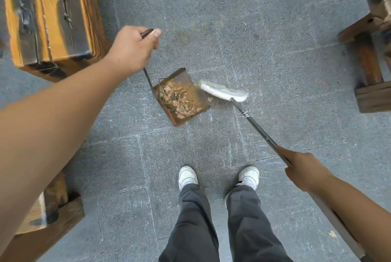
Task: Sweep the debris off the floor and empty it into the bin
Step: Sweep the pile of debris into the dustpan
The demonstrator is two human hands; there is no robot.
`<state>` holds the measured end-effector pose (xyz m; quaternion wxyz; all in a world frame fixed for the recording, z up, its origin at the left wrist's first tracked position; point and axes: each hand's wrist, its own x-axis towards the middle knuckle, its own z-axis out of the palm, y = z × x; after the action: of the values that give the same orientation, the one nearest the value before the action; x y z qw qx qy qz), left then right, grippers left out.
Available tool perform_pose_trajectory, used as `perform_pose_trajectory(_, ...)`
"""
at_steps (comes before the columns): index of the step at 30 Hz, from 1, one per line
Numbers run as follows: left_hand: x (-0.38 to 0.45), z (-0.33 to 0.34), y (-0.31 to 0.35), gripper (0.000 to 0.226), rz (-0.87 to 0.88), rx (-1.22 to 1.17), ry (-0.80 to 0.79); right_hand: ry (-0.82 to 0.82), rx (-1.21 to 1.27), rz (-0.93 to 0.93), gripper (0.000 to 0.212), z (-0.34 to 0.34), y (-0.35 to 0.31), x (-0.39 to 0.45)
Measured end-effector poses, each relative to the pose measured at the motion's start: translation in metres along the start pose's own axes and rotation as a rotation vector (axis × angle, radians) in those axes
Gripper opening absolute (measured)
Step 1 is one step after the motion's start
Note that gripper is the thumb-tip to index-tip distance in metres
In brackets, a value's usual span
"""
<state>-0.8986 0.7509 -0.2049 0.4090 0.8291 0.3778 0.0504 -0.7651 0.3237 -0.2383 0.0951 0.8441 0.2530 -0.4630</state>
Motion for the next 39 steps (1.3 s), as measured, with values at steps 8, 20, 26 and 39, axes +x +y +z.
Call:
perform_pose_trajectory(8, -0.017, -0.008, -0.005, 0.043, 0.006, 0.003, 0.0, 0.099, 0.005, 0.042, 0.061, -0.008, -0.024, 0.03)
perform_pose_trajectory(20, -0.012, 0.017, 0.007, 0.046, -0.046, 0.032, 0.035, -0.037, -0.119, -0.093, 0.064, 0.03, -0.072, 0.043)
perform_pose_trajectory(26, -0.014, 0.018, 0.014, 0.043, -0.062, 0.011, 0.029, -0.095, -0.119, -0.153, 0.075, 0.028, -0.03, 0.009)
perform_pose_trajectory(39, -0.039, 0.032, 0.033, 0.037, 0.0, 0.062, -0.11, 0.077, -0.148, 0.126, 0.063, 0.011, 0.027, 0.027)
